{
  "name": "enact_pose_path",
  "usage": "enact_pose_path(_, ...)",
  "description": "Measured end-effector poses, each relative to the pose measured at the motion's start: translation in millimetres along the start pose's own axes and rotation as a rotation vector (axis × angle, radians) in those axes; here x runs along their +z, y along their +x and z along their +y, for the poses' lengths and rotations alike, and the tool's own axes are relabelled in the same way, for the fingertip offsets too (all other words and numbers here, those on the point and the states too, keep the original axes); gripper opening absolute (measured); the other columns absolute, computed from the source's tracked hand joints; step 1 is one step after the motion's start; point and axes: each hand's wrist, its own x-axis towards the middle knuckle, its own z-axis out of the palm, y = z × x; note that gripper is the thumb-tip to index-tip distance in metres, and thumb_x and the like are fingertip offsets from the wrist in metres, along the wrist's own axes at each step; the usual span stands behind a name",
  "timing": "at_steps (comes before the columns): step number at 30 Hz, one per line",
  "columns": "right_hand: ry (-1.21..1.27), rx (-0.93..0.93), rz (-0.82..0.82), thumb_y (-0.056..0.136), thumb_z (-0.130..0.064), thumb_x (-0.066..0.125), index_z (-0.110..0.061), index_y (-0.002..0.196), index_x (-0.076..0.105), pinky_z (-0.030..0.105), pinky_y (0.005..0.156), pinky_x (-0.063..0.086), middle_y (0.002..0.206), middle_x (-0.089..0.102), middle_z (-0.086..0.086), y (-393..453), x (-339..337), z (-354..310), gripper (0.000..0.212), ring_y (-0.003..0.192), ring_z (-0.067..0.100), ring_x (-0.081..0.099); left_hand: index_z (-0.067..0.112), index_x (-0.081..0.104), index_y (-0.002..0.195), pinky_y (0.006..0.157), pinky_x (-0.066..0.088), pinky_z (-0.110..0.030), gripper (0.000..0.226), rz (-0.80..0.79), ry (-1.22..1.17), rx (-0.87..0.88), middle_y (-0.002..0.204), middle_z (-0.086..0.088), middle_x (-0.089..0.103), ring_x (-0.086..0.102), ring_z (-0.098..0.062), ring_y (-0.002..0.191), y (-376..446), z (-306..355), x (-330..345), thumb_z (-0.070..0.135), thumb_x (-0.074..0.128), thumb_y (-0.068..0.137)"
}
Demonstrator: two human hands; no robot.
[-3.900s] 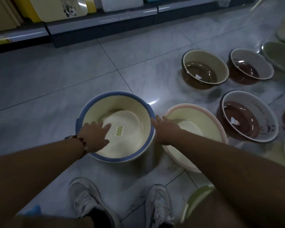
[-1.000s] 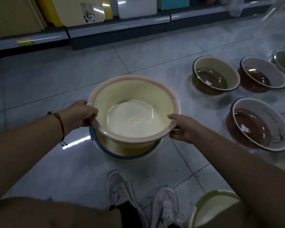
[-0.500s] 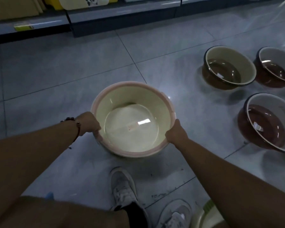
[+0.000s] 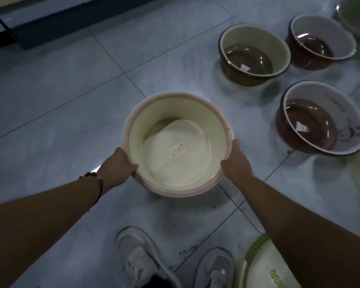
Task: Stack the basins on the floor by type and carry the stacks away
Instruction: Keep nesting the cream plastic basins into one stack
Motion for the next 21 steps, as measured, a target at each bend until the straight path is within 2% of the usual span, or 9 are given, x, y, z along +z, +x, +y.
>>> enact_pose_path(3,0.095,0.094,0.111,0.085,0.0,0.055,-0.015,0.15,0.024,0.041,0.099,0.044,0.137,0.05,0.01,15.6,-28.2,33.9,0.074,0.124,0.032,0.051,0.024,0.038,0.134,0.071,0.045,-0.033,0.05,0.002,0.062,0.238,0.109,0.004,0.061,0.061,-0.02,0.091,16.4,39.0,26.4,0.043,0.062,0.094)
enact_pose_path(5,0.153,0.161,0.153,0.084,0.003,0.055,-0.015,0.147,0.028,0.041,0.097,0.045,0.134,0.052,0.011,23.0,-43.8,54.2,0.071,0.122,0.034,0.052,0.036,0.034,0.139,0.074,0.046,-0.033,0.049,0.037,-0.015,0.346,0.111,0.011,0.061,0.062,-0.014,0.093,19.1,62.1,53.0,0.047,0.055,0.097)
enact_pose_path(8,0.155,0.255,0.184,0.083,0.002,0.053,-0.016,0.148,0.025,0.044,0.099,0.045,0.136,0.051,0.011,31.3,-66.7,81.5,0.074,0.122,0.034,0.052,0.036,0.032,0.143,0.075,0.049,-0.033,0.048,0.049,-0.115,0.413,0.115,0.009,0.064,0.064,-0.014,0.098,26.0,94.9,88.5,0.045,0.049,0.099)
enact_pose_path(10,0.207,0.302,0.156,0.082,0.0,0.055,-0.018,0.152,0.021,0.044,0.102,0.044,0.14,0.048,0.01,30.0,-82.8,97.2,0.08,0.125,0.033,0.049,0.028,0.03,0.146,0.075,0.05,-0.034,0.055,0.01,0.05,0.438,0.117,0.003,0.065,0.065,-0.021,0.098,35.8,117.4,96.4,0.049,0.049,0.099)
enact_pose_path(12,0.193,0.317,0.078,0.084,-0.005,0.059,-0.019,0.154,0.019,0.042,0.104,0.042,0.144,0.045,0.008,20.5,-98.8,105.0,0.082,0.128,0.033,0.047,0.019,0.03,0.145,0.065,0.047,-0.031,0.061,-0.057,0.272,0.431,0.117,-0.005,0.066,0.063,-0.023,0.089,43.9,138.8,91.4,0.051,0.05,0.098)
enact_pose_path(14,-0.047,0.241,0.029,0.085,-0.019,0.062,-0.017,0.152,0.025,0.041,0.103,0.043,0.145,0.044,0.008,5.2,-115.3,108.0,0.076,0.128,0.031,0.048,0.013,0.022,0.149,0.058,0.042,-0.029,0.072,-0.153,0.595,0.424,0.116,-0.009,0.064,0.058,-0.021,0.081,40.8,162.1,76.9,0.054,0.05,0.096)
enact_pose_path(16,-0.421,0.07,0.063,0.087,-0.032,0.059,-0.015,0.147,0.032,0.041,0.103,0.042,0.143,0.042,0.009,-15.7,-127.4,108.9,0.067,0.127,0.03,0.046,0.017,0.009,0.155,0.076,0.05,-0.034,0.082,-0.154,0.99,0.506,0.133,-0.01,0.053,0.061,-0.025,0.099,28.5,181.5,58.9,0.057,0.049,0.095)
enact_pose_path(18,-0.605,-0.03,0.072,0.091,-0.041,0.055,-0.014,0.149,0.028,0.043,0.108,0.035,0.15,0.035,0.011,-39.2,-131.0,110.0,0.069,0.132,0.031,0.039,0.023,0.003,0.157,0.094,0.049,-0.04,0.084,-0.041,1.216,0.657,0.151,-0.012,0.034,0.054,-0.027,0.119,10.3,199.1,46.1,0.06,0.045,0.095)
enact_pose_path(21,-0.614,0.023,0.018,0.094,-0.037,0.054,-0.012,0.153,0.019,0.047,0.118,0.02,0.158,0.024,0.015,-80.3,-124.0,110.0,0.073,0.144,0.035,0.024,0.023,0.003,0.158,0.106,0.039,-0.046,0.084,0.011,1.152,0.775,0.162,-0.017,0.013,0.038,-0.033,0.136,-43.8,227.1,43.5,0.062,0.042,0.095)
